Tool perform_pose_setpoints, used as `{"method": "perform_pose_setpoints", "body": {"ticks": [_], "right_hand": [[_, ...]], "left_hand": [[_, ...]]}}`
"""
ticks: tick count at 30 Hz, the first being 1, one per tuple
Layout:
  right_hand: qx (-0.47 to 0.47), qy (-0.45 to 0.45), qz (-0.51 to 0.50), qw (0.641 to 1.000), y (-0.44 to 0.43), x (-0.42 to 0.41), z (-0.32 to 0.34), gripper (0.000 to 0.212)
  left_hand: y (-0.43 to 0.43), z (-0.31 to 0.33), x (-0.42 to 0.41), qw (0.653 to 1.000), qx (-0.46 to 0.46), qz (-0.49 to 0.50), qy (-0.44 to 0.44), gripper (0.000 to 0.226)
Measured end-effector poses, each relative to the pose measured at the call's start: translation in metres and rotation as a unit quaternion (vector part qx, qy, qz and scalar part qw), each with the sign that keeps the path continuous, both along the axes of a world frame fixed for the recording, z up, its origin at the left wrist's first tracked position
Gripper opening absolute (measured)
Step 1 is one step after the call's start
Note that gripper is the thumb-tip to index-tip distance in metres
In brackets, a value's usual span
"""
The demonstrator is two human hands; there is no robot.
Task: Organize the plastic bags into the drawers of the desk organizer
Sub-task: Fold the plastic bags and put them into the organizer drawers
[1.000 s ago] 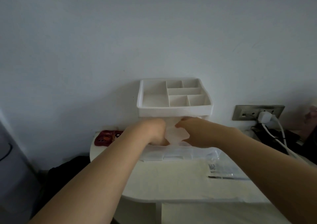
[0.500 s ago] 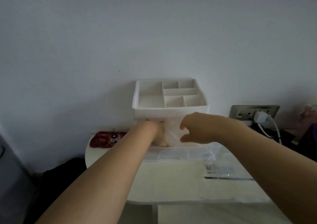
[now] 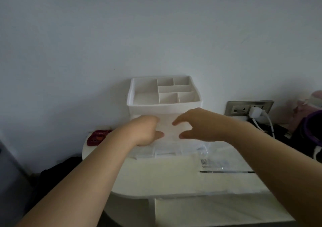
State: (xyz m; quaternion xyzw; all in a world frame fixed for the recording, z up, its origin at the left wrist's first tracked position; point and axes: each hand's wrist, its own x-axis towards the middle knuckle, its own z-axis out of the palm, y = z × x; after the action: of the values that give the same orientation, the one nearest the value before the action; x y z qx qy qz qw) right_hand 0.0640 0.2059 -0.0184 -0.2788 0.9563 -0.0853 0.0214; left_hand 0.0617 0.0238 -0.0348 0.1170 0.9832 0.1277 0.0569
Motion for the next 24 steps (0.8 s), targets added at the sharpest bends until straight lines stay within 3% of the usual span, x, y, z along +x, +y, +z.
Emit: {"method": "perform_pose_setpoints", "body": {"ticks": [3,5,7,11,14,17,20,24], "right_hand": [[-0.113,0.055,0.003,0.992,0.023,0.023,0.014,0.03],[-0.177,0.097,-0.01,0.979,0.043,0.037,0.01,0.016],[-0.197,0.114,-0.038,0.973,0.065,0.046,-0.007,0.007],[-0.149,0.047,-0.122,0.98,0.105,0.043,-0.054,0.007],[-0.024,-0.059,-0.128,0.99,0.128,0.043,-0.092,0.015],[0.008,-0.13,-0.121,0.984,0.138,0.045,-0.121,0.025],[0.034,-0.166,-0.137,0.976,0.142,0.042,-0.133,0.034],[0.034,-0.176,-0.131,0.975,0.149,0.032,-0.143,0.045]], "left_hand": [[0.007,0.003,0.026,0.982,0.122,-0.02,0.142,0.043],[0.022,-0.001,0.048,0.936,0.233,-0.086,0.251,0.031],[0.037,-0.016,0.064,0.908,0.258,-0.176,0.279,0.025],[0.069,-0.067,0.075,0.928,0.174,-0.271,0.19,0.025],[0.096,-0.109,0.064,0.958,0.071,-0.254,0.11,0.031],[0.112,-0.136,0.043,0.975,-0.042,-0.214,0.033,0.04],[0.122,-0.153,0.025,0.98,-0.074,-0.186,-0.008,0.051],[0.132,-0.164,0.014,0.985,-0.046,-0.164,0.01,0.07]]}}
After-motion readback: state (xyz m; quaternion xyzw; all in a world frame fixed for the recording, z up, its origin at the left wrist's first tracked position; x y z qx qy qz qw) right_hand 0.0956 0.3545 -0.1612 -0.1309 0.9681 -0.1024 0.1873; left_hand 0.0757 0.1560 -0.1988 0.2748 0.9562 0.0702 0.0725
